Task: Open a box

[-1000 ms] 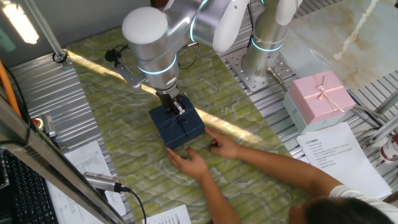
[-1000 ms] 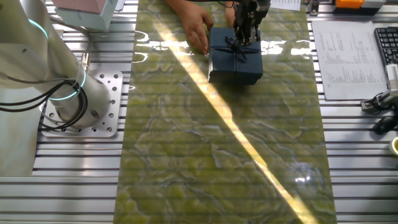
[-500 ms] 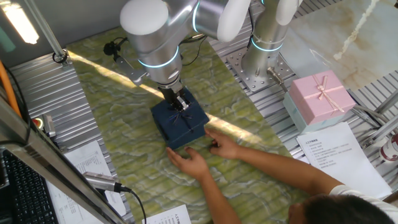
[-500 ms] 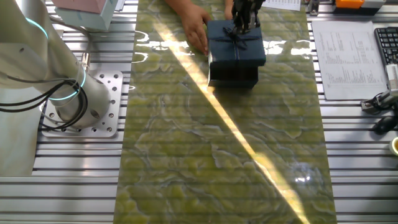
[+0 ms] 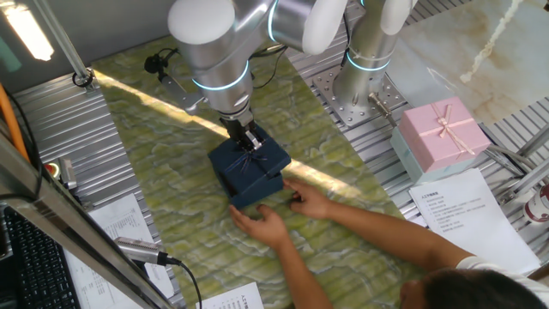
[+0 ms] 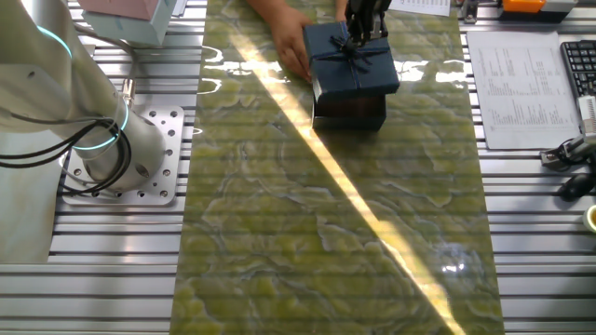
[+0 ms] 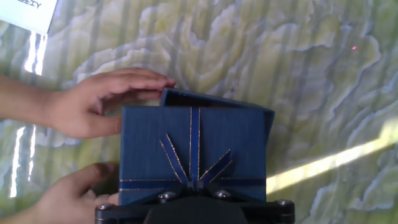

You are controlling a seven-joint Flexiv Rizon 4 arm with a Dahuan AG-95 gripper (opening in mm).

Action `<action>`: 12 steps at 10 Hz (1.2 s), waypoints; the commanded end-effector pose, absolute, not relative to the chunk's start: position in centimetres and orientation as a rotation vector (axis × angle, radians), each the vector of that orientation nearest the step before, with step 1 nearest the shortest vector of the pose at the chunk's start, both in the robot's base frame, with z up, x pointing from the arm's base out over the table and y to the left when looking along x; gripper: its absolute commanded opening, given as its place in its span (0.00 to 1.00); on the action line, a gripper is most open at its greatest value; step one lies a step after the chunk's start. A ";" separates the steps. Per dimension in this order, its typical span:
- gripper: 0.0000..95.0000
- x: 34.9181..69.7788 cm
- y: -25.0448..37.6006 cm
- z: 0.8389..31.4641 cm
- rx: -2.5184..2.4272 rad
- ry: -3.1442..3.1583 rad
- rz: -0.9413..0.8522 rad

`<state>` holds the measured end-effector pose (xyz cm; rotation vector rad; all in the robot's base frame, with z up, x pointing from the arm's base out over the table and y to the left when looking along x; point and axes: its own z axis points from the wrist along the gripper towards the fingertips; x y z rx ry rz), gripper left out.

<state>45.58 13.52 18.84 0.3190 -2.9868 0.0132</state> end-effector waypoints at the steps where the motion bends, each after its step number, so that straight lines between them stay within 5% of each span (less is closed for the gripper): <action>1: 0.00 45.5 13.4 18.8 0.312 -2.988 0.020; 12: 0.00 44.2 8.2 19.4 0.361 -2.988 0.049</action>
